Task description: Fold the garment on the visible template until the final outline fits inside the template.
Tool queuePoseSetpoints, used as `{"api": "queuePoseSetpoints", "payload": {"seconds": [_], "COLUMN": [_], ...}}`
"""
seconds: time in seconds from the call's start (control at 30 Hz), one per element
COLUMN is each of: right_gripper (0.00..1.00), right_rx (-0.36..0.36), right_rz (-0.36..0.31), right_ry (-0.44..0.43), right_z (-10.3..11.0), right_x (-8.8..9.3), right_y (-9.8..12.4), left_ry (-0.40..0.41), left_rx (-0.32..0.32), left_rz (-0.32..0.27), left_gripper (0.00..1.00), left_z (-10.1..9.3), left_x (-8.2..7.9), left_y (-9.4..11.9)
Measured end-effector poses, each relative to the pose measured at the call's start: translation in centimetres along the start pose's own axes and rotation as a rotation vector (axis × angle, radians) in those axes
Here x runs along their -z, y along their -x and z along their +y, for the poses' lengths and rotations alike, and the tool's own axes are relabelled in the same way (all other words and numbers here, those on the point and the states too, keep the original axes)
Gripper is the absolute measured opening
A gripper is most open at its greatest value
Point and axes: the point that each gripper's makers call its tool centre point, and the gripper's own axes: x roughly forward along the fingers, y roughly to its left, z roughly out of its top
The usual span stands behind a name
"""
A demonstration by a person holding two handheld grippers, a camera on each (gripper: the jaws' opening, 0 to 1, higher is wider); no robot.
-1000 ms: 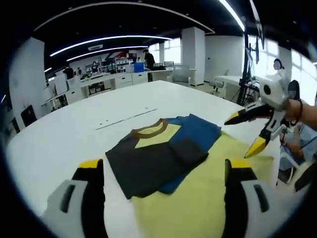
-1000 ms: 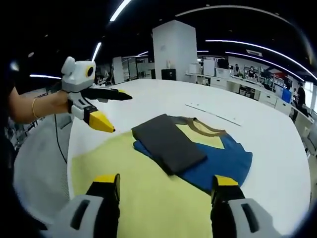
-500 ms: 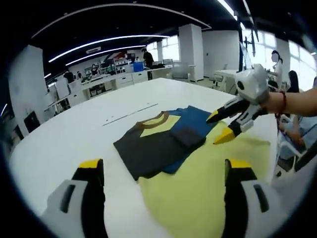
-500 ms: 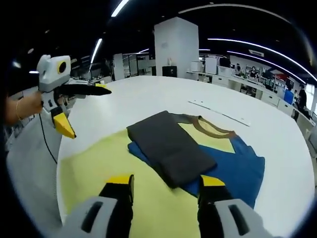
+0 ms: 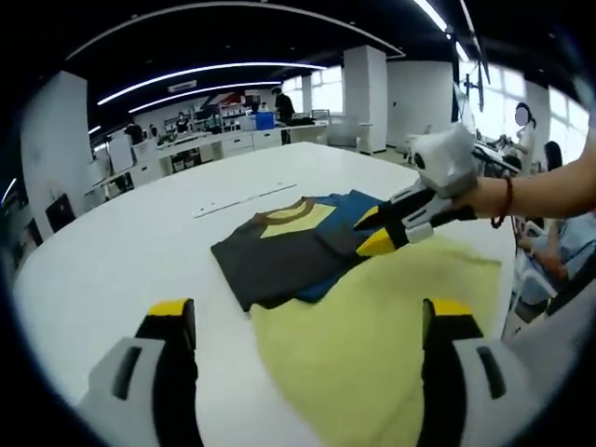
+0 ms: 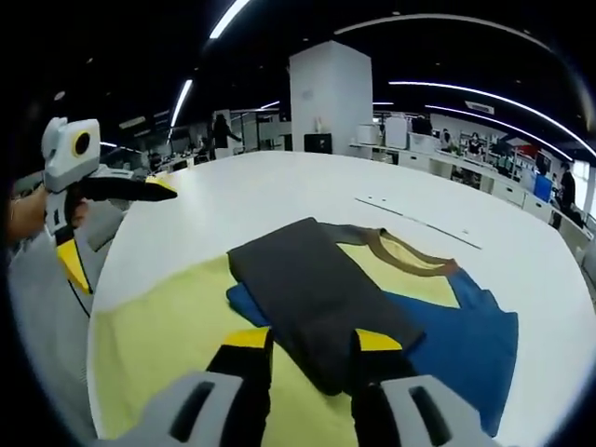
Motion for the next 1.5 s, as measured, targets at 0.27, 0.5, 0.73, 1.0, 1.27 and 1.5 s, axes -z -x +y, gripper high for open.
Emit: {"api": "queuePoseSetpoints", "payload": {"seconds": [0.27,0.5,0.73,1.0,1.27,1.5], "right_gripper": [0.21,0.12,0.05,0.0,0.0,0.0], "right_rx": [-0.011,0.005,0.048,0.084,0.155,0.24], "right_rz": [0.031,0.075,0.11,0.11,0.053,0.006], "right_ry": [0.002,0.034,0.085,0.029,0.033,0.015], "right_z": [0.5,0.7,0.3,-0.2,-1.4,-3.2], "right_x": [0.3,1.1,1.6,1.5,0.4,-0.4], "right_y": [-1.5,-2.2,-2.5,-2.3,-0.2,2.1], "left_ry": [0.029,0.072,0.08,0.078,0.071,0.066], "left_rx": [-0.01,-0.015,-0.027,-0.04,-0.045,-0.047], "left_rz": [0.006,0.004,0.04,0.044,0.047,0.038], "left_gripper": [0.99,0.96,0.96,0.97,0.97,0.97], "left_z": [-0.2,-0.7,-0.3,0.0,0.1,0.2], "left_x": [0.7,1.2,2.4,2.6,2.7,2.3], "left_y": [1.0,1.4,1.8,2.4,2.8,2.8]}}
